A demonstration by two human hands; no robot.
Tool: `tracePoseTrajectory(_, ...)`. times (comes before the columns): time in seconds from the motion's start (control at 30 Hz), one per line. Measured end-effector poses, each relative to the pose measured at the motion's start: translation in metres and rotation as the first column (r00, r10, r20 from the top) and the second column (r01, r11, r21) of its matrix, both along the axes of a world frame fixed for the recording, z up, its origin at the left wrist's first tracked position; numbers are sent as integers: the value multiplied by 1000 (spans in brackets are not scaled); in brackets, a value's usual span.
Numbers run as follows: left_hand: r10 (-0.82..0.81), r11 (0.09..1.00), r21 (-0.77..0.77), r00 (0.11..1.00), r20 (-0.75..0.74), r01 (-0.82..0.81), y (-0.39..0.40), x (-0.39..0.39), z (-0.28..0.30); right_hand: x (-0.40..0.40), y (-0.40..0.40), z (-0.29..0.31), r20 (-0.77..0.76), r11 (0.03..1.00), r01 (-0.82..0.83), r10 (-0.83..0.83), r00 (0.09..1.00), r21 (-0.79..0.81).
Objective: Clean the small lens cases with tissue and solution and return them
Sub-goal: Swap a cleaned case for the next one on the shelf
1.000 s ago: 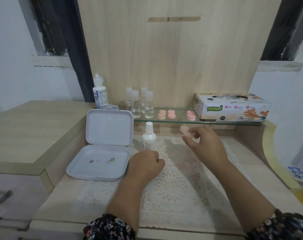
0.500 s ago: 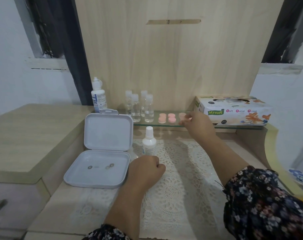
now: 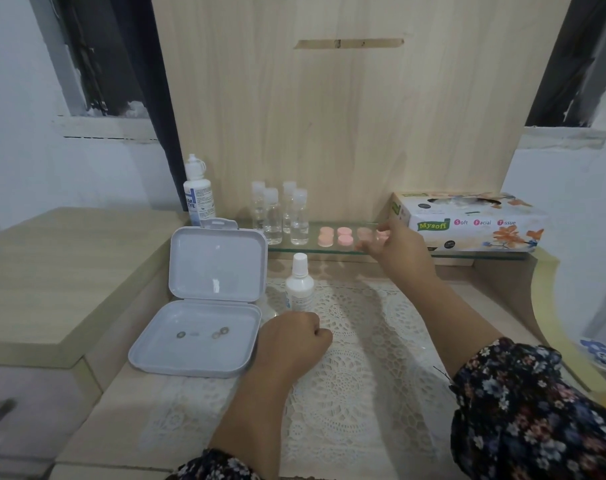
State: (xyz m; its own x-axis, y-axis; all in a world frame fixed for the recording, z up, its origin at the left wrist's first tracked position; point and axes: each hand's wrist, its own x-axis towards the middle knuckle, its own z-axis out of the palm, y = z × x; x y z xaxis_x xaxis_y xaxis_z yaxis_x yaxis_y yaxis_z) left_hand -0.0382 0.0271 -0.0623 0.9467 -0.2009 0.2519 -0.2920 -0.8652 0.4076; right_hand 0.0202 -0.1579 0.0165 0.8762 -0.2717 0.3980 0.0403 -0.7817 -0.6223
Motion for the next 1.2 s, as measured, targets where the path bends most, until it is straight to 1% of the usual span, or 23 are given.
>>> tracePoseTrajectory(0.1,-1,1000,-2,1000,-1,1,0,0,0,-5,-4,-4,4,999,38,-38,999,31)
tracePoseTrajectory(0.37,5,1000,-2,1000,4,-5,0,0,-1,0,-5,-7,-49,989,102,-108,993,-106)
tracePoseTrajectory(0.5,6,1000,1,1000,0,-6,0,1,-1,1,-2,-6,-62,987,121,-129,990,-110)
tracePoseTrajectory(0.63,2,1000,0,1000,0,-2,0,1,-2,-3,-4,-9,-58,990,114,-119,991,-79)
tracePoseTrajectory(0.8,-7,1000,6,1000,9,7,0,1,0,-22,-5,-12,59,990,121,-117,991,-69)
tracePoseTrajectory(0.93,-9,1000,16,1000,3,9,1,0,0,-46,-4,-18,104,995,96,-92,990,-30)
tracePoseTrajectory(1.07,-11,1000,16,1000,-4,11,0,-1,1,-70,-3,-34,53,996,77,-75,996,-54)
tracePoseTrajectory(1.2,-12,1000,18,1000,-16,12,0,-1,1,-90,-2,-54,-10,1000,-4,4,1000,-17)
